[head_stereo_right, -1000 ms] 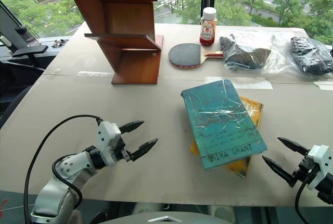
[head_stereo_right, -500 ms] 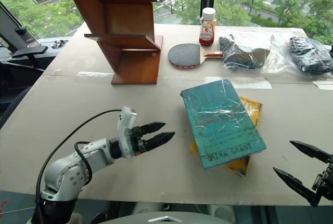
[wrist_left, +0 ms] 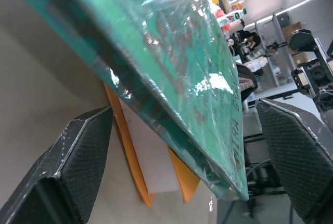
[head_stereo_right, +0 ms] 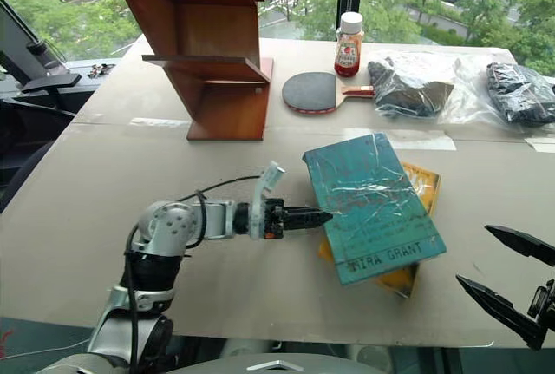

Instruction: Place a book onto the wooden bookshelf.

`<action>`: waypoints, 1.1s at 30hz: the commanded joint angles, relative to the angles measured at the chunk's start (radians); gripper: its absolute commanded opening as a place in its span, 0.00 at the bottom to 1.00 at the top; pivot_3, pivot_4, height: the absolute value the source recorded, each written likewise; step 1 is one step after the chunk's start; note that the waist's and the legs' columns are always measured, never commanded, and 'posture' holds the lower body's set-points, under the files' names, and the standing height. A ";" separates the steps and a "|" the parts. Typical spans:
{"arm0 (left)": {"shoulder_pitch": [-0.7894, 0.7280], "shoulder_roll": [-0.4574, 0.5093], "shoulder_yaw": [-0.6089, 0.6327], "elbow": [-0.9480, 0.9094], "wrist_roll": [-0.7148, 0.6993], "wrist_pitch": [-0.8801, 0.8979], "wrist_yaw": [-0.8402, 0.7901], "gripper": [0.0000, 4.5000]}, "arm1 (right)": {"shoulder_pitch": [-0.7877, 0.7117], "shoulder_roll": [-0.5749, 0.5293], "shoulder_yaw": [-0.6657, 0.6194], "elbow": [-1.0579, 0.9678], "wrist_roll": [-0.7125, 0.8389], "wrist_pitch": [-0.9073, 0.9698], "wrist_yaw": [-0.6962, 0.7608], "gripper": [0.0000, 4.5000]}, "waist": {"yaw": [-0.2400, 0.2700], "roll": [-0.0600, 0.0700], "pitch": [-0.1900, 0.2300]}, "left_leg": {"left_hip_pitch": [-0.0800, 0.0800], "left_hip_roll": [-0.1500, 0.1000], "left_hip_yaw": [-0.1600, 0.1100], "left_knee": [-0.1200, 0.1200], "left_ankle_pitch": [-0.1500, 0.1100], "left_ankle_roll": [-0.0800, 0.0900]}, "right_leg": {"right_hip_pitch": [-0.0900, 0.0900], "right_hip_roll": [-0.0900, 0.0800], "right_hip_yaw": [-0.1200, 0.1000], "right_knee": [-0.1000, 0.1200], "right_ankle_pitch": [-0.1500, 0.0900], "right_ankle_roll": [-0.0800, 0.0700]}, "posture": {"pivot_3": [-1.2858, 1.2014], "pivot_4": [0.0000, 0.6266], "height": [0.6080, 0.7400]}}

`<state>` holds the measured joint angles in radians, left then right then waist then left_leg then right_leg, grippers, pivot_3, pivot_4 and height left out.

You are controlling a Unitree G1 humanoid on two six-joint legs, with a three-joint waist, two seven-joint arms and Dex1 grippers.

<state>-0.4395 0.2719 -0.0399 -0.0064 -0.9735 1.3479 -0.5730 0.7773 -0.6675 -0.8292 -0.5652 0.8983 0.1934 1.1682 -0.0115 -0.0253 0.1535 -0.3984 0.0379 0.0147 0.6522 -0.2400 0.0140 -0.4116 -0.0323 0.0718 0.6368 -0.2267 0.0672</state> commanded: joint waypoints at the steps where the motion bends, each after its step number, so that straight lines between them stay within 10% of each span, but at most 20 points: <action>1: -0.064 -0.125 0.122 0.115 -0.036 0.077 0.133 1.00 | -0.001 0.015 -0.037 0.017 -0.009 -0.020 0.021 1.00 | 0.002 0.000 0.000 | 0.000 0.000 0.000 0.000 0.000 0.000 | 0.001 0.000 0.000 0.000 0.000 0.000 | 0.52 0.24 1.00; 6: -0.083 -0.216 0.210 0.147 -0.045 0.155 0.210 0.88 | -0.003 0.028 -0.043 0.022 -0.019 -0.028 0.034 1.00 | -0.002 0.000 0.000 | 0.000 -0.001 -0.001 0.001 0.000 0.000 | 0.001 0.000 0.000 0.000 0.000 0.000 | 0.52 0.24 1.00; 16: -0.107 -0.295 0.404 0.111 -0.101 0.250 0.276 0.01 | -0.028 0.028 -0.026 0.019 -0.037 -0.024 0.027 1.00 | -0.001 -0.001 0.000 | 0.000 -0.001 -0.001 0.001 0.000 0.000 | 0.001 -0.001 -0.001 0.000 0.000 0.000 | 0.52 0.24 1.00; 20: -0.119 -0.237 0.381 -0.009 -0.102 0.175 0.218 0.01 | -0.052 0.021 -0.017 0.022 -0.040 -0.016 0.019 1.00 | -0.003 -0.002 0.001 | 0.000 -0.001 -0.001 0.001 0.000 0.000 | 0.000 0.000 -0.001 0.000 0.000 0.000 | 0.52 0.24 1.00; 25: -0.172 0.084 0.017 -0.172 0.221 -0.289 -0.110 0.01 | -0.100 0.008 0.013 0.025 -0.047 -0.001 0.006 1.00 | 0.002 -0.002 0.001 | 0.001 0.000 -0.001 -0.001 0.000 -0.001 | 0.000 0.000 0.000 0.000 0.003 -0.005 | 0.52 0.24 1.00; 33: -0.348 0.207 -0.174 -0.092 0.647 -0.909 -0.218 0.01 | -0.169 -0.022 0.040 0.061 -0.062 0.008 0.007 1.00 | 0.009 -0.002 0.001 | -0.001 -0.001 0.000 0.000 0.000 0.000 | 0.001 -0.001 0.000 -0.003 0.003 -0.004 | 0.52 0.24 1.00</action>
<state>-0.7711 0.4802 -0.1986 -0.0905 -0.3875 0.5423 -0.7891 0.6113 -0.6809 -0.7815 -0.5044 0.8323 0.1990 1.1715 -0.0027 -0.0276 0.1549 -0.3993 0.0367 0.0151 0.6516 -0.2399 0.0137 -0.4104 -0.0337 0.0720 0.6337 -0.2240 0.0631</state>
